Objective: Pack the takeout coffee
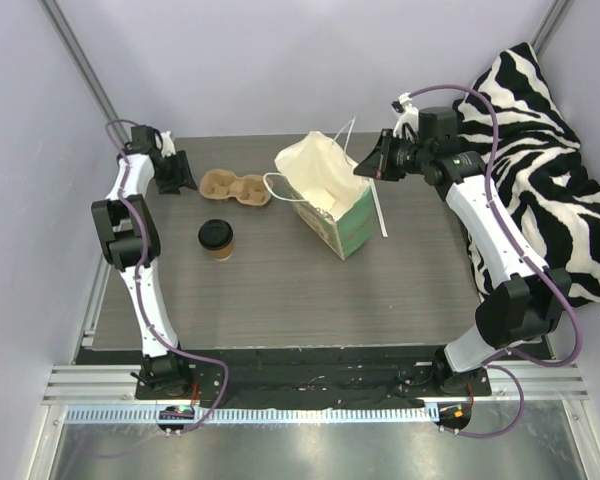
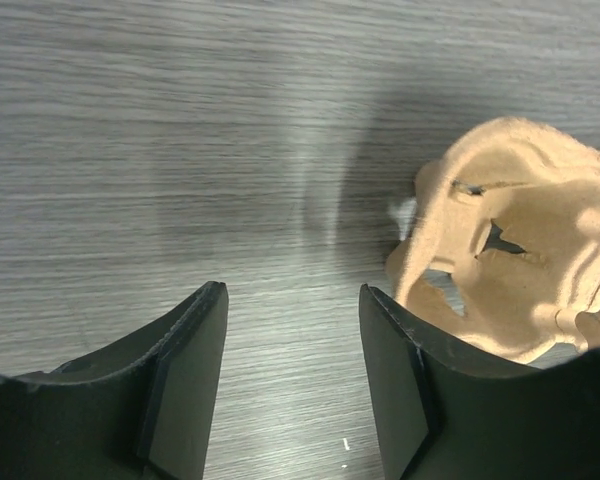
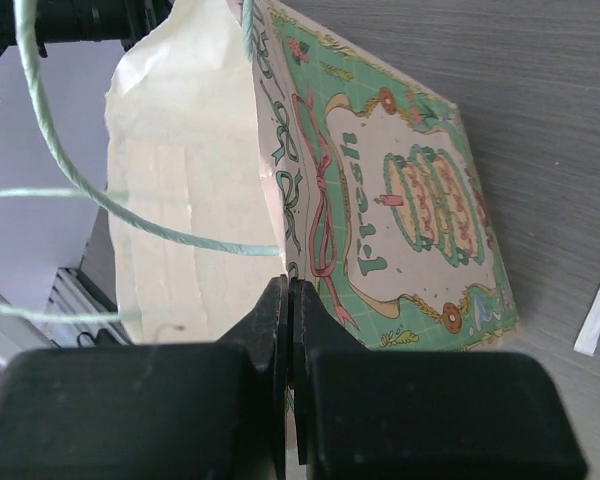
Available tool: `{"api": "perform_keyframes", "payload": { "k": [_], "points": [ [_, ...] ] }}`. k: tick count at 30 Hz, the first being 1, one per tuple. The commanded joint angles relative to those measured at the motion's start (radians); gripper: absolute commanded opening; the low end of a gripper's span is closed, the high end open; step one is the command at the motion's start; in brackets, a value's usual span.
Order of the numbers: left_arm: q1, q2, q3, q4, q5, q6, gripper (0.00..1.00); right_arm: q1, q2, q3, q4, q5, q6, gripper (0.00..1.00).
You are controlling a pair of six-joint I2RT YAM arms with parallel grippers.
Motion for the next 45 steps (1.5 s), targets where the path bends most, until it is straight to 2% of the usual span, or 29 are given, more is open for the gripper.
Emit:
{"api": "perform_keyframes", "payload": {
  "k": [1, 3, 4, 6, 7, 9, 10, 11, 13, 14, 16, 18, 19, 20, 22, 23, 24, 26, 32, 35, 45],
  "points": [
    [0.040, -0.043, 0.011, 0.044, 0.039, -0.062, 0.60, -0.022, 0.008, 0.002, -0.006, -0.088, 0.057, 0.07],
    [0.048, -0.052, 0.012, 0.041, 0.044, -0.064, 0.61, -0.031, 0.025, 0.045, -0.098, -0.096, 0.014, 0.18],
    [0.051, -0.054, 0.012, 0.038, 0.048, -0.065, 0.61, -0.033, 0.050, 0.070, -0.237, -0.091, -0.074, 0.35],
    [0.053, -0.061, 0.014, 0.026, 0.062, -0.064, 0.61, -0.045, 0.083, 0.177, -0.379, -0.041, -0.176, 0.48],
    [0.053, -0.064, 0.014, 0.023, 0.067, -0.064, 0.61, -0.053, 0.094, 0.217, -0.472, -0.012, -0.254, 0.59],
    [0.053, -0.074, 0.005, 0.016, 0.083, -0.065, 0.61, -0.082, 0.145, 0.367, -0.531, 0.068, -0.314, 0.69],
    [0.053, -0.078, -0.003, 0.016, 0.087, -0.069, 0.61, -0.094, 0.168, 0.434, -0.580, 0.082, -0.380, 0.79],
    [0.054, -0.083, -0.010, 0.022, 0.091, -0.072, 0.61, -0.112, 0.232, 0.587, -0.606, 0.082, -0.408, 0.83],
    [0.053, -0.097, -0.029, 0.035, 0.106, -0.085, 0.61, -0.122, 0.303, 0.765, -0.686, 0.072, -0.469, 0.89],
    [0.051, -0.098, -0.035, 0.038, 0.113, -0.085, 0.62, -0.123, 0.353, 0.924, -0.698, 0.068, -0.521, 0.90],
    [0.053, -0.104, -0.038, 0.042, 0.119, -0.089, 0.61, -0.122, 0.377, 1.031, -0.673, 0.038, -0.575, 0.95],
    [0.053, -0.104, -0.040, 0.038, 0.119, -0.084, 0.62, -0.120, 0.323, 0.998, -0.585, -0.020, -0.667, 0.96],
    [0.051, -0.104, -0.040, 0.038, 0.123, -0.078, 0.62, -0.117, 0.293, 0.940, -0.441, -0.069, -0.693, 0.99],
    [0.053, -0.109, -0.038, 0.035, 0.125, -0.076, 0.62, -0.111, 0.254, 0.797, -0.360, -0.085, -0.730, 1.00],
    [0.053, -0.112, -0.043, 0.032, 0.134, -0.070, 0.62, -0.093, 0.183, 0.669, -0.172, -0.129, -0.863, 0.99],
    [0.053, -0.117, -0.044, 0.032, 0.136, -0.064, 0.62, -0.088, 0.179, 0.612, -0.137, -0.149, -0.900, 0.98],
    [0.053, -0.118, -0.044, 0.029, 0.137, -0.061, 0.62, -0.082, 0.186, 0.611, -0.120, -0.169, -0.961, 0.96],
    [0.053, -0.127, -0.044, 0.024, 0.137, -0.052, 0.62, -0.077, 0.257, 0.677, -0.109, -0.207, -0.977, 0.93],
    [0.053, -0.164, -0.096, 0.041, 0.137, -0.052, 0.62, -0.076, 0.451, 0.774, -0.122, -0.191, -1.110, 0.93],
    [0.053, -0.187, -0.124, 0.044, 0.139, -0.049, 0.62, -0.079, 0.482, 0.780, -0.126, -0.177, -1.146, 0.92],
    [0.053, -0.199, -0.147, 0.047, 0.136, -0.026, 0.62, -0.077, 0.522, 0.746, -0.146, -0.278, -1.273, 0.88]
  ]
}}
